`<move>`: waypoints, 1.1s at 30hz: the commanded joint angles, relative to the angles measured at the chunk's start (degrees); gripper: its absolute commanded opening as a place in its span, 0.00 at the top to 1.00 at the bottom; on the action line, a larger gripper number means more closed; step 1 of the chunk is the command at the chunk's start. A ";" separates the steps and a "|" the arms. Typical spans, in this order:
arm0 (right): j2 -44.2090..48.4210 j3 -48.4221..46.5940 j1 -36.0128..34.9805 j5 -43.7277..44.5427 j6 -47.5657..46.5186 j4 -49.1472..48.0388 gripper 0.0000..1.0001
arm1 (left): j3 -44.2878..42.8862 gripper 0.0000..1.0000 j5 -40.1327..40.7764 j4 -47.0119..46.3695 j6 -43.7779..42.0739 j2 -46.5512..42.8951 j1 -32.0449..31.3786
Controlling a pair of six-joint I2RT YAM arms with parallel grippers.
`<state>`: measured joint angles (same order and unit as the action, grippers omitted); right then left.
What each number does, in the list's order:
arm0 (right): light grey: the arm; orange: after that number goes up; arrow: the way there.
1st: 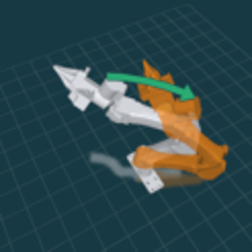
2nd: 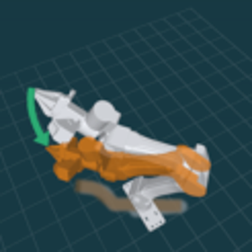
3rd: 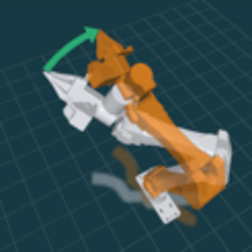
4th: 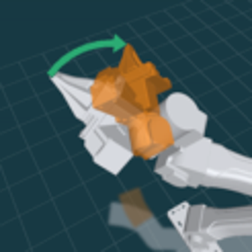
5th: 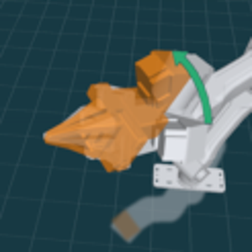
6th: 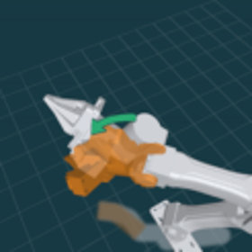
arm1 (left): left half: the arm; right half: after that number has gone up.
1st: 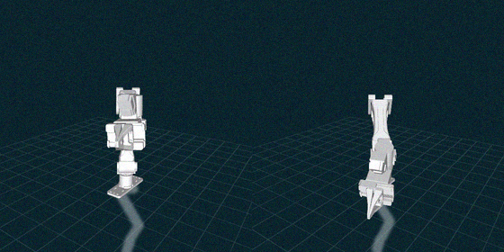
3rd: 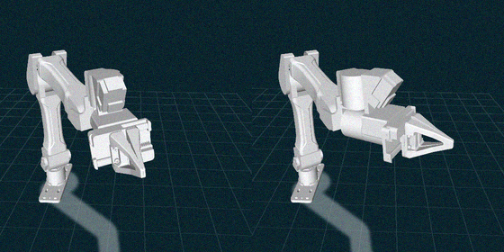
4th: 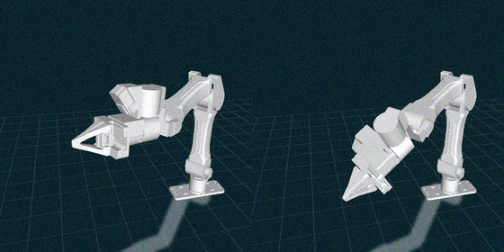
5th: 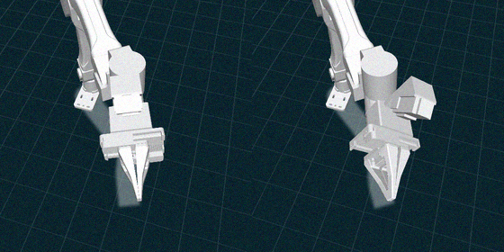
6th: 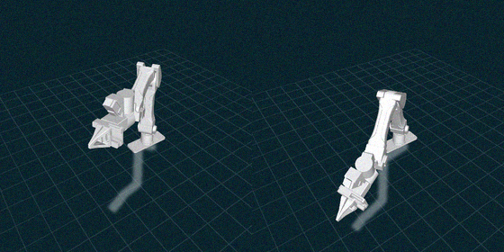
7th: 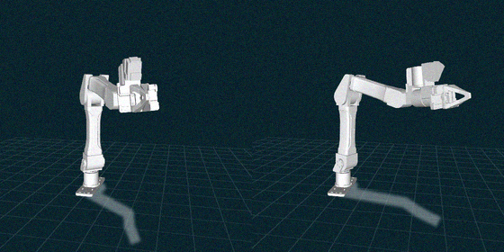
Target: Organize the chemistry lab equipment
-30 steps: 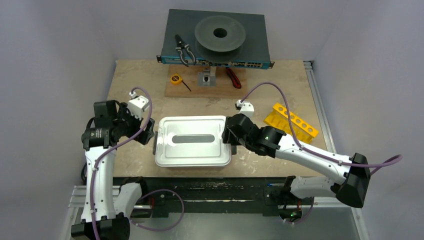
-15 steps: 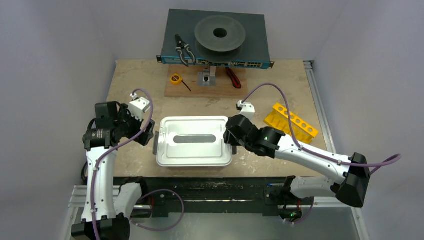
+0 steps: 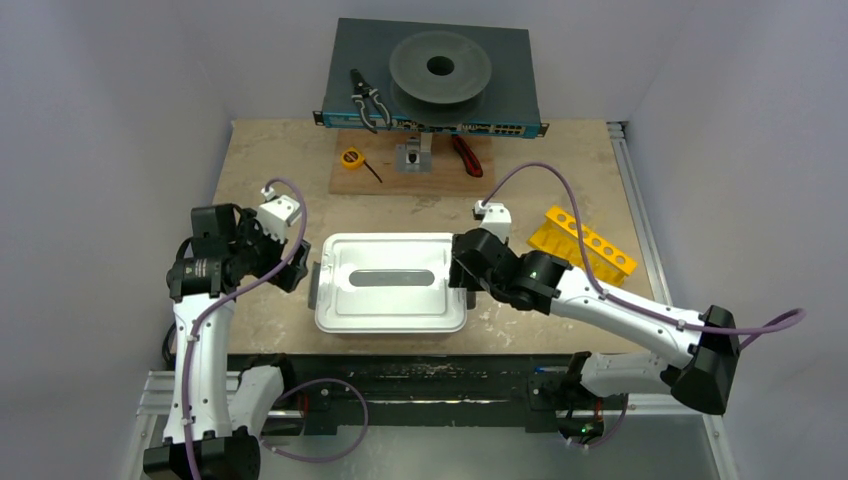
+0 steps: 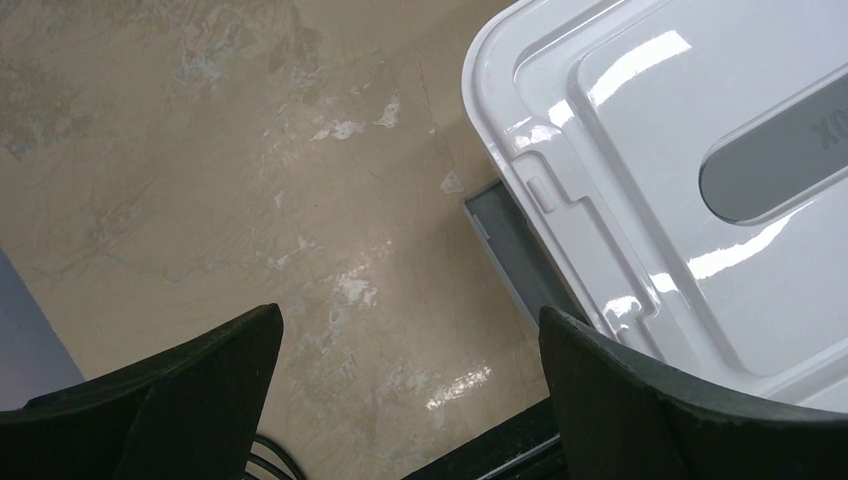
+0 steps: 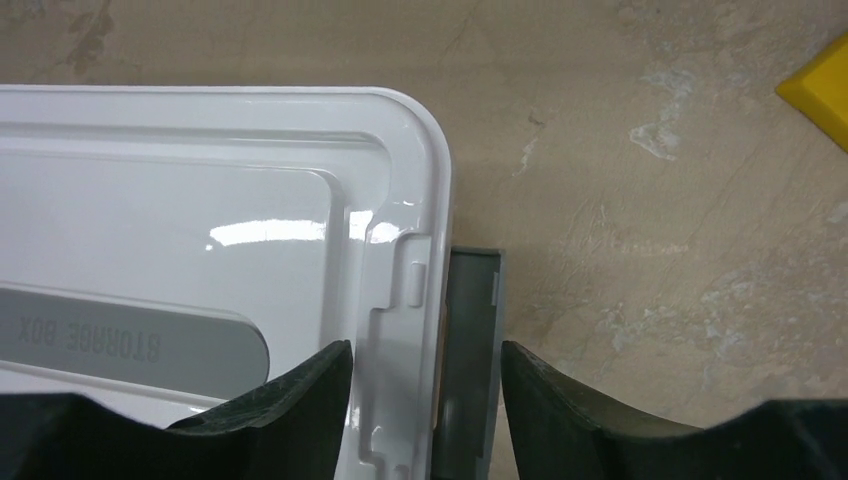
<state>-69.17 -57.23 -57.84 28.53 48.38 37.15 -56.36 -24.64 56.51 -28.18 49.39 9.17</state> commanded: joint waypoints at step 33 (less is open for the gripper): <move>-2.96 5.92 0.18 -5.78 -2.01 -20.79 0.96 | -3.41 0.11 -19.37 10.22 -1.71 19.37 1.11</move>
<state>-71.50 -53.21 -57.74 20.51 44.07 15.68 -57.10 -38.65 63.51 -23.86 67.18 10.00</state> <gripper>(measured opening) 0.057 0.989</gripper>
